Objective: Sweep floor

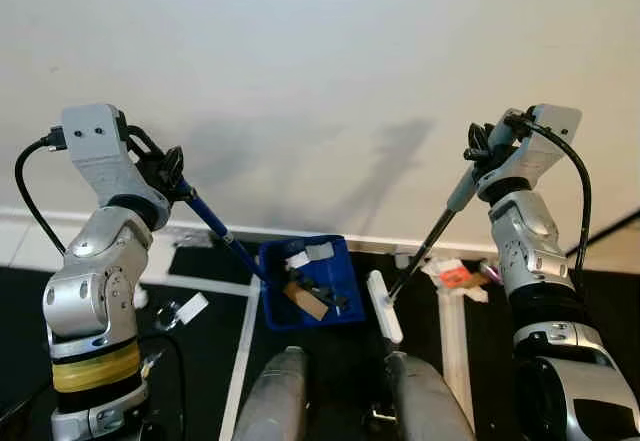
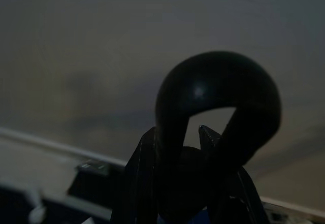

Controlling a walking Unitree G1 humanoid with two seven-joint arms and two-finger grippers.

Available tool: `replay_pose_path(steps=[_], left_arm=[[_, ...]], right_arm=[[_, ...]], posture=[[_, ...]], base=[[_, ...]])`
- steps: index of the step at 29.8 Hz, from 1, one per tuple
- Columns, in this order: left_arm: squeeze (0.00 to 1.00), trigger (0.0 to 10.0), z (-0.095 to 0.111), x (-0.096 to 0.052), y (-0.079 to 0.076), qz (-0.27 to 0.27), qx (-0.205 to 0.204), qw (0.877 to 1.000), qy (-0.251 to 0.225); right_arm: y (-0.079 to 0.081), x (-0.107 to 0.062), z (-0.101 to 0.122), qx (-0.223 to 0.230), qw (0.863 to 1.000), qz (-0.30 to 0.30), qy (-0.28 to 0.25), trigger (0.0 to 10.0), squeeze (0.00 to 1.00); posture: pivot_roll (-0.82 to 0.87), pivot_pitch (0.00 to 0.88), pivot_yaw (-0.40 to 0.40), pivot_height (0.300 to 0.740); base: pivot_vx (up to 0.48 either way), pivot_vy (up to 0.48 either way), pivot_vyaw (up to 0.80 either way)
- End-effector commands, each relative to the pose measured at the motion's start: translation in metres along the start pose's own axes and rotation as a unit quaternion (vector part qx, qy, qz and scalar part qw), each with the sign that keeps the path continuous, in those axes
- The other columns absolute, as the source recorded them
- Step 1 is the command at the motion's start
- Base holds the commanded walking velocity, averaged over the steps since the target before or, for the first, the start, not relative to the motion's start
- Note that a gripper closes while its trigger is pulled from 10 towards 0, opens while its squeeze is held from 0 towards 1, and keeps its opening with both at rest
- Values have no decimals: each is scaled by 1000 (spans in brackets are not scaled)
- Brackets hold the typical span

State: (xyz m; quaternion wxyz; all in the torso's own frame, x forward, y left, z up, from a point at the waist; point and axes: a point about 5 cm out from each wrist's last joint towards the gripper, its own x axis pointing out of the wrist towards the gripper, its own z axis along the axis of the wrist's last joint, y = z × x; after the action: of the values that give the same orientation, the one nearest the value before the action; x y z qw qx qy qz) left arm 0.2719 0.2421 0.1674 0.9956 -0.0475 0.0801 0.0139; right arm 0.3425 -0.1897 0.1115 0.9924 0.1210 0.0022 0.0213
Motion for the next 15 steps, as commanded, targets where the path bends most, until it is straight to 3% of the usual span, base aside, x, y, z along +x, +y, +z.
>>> replay_pose_path(steps=[1,15], left_arm=[[0,10000,3,-2,1,4,2,1000,-10],[0,10000,4,0,2,9,3,1000,-13]], right_arm=[[2,0,3,-4,1000,6,-11,10000,0],[4,1,3,-14,1000,14,-11,10000,0]], posture=[[50,76,10,740],[52,77,6,740]], base=[[0,0,800],[0,0,788]])
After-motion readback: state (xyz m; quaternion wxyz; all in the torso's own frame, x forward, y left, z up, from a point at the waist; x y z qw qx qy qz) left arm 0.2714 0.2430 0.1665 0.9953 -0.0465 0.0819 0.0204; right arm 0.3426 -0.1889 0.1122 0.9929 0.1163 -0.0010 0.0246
